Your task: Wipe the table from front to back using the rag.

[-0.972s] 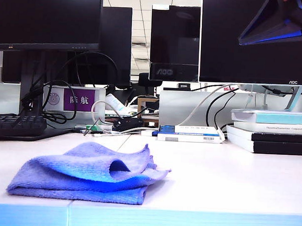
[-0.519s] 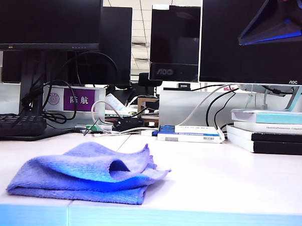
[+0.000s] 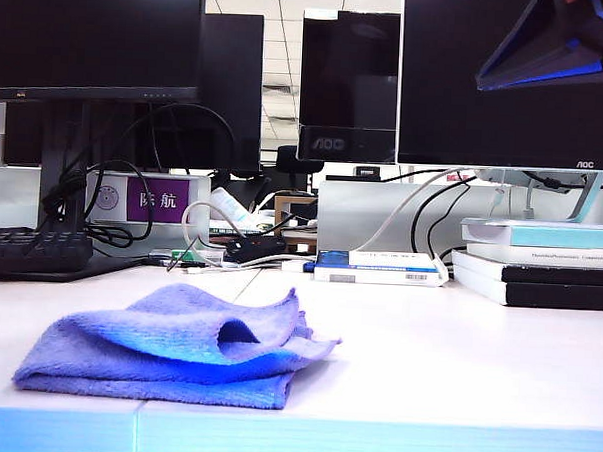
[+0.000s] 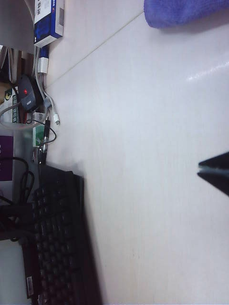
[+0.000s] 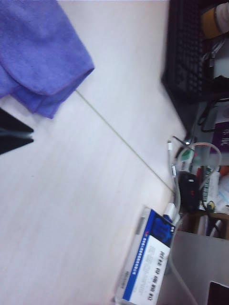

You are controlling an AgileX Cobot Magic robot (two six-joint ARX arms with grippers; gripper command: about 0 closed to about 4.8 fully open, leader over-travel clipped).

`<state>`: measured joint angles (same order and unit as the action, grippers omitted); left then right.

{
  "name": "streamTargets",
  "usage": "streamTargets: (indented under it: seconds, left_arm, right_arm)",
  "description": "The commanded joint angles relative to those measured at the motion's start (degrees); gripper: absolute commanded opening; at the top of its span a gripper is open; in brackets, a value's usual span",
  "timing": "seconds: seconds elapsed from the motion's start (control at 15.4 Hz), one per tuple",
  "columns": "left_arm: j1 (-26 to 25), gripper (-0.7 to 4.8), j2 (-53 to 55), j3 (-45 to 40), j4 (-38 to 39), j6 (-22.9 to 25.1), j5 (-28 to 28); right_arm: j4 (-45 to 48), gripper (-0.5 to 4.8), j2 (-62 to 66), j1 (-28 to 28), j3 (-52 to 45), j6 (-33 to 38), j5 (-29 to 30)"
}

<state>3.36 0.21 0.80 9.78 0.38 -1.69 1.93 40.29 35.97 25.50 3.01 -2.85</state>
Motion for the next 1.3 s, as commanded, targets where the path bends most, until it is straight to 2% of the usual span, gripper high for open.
streamTargets:
  seconds: [0.06, 0.26, 0.52, 0.71, 0.78, 0.91, 1.3]
  left_arm:
    - [-0.11, -0.04, -0.13, -0.37, 0.57, -0.17, 0.22]
    - [-0.11, -0.04, -0.13, -0.37, 0.57, -0.17, 0.22]
    - [-0.13, -0.04, -0.13, -0.37, 0.59, -0.17, 0.22]
    - [-0.11, -0.04, -0.13, -0.37, 0.55, -0.15, 0.20]
    - [-0.11, -0.04, -0.13, -0.37, 0.57, -0.17, 0.22]
    - [-0.11, -0.04, -0.13, -0.37, 0.59, -0.17, 0.20]
    - [-0.11, -0.04, -0.13, -0.37, 0.59, -0.17, 0.20]
  right_arm:
    - [0.72, -0.01, -7.06, -0.83, -4.74, 0.02, 0.55]
    - [4.57, -0.01, -22.18, -8.70, -15.98, -0.02, -0.33]
    - [3.10, -0.01, -38.53, -20.35, -25.44, 0.04, 0.44]
    - [-2.69, -0.01, -40.17, -23.78, -25.42, 0.02, 0.42]
    - [-7.45, -0.01, -40.17, -25.07, -25.42, 0.02, 0.42]
    - [-12.20, -0.01, -40.17, -25.42, -25.42, 0.02, 0.52]
    - [-11.85, -0.01, -40.17, -25.46, -25.42, 1.70, 0.00]
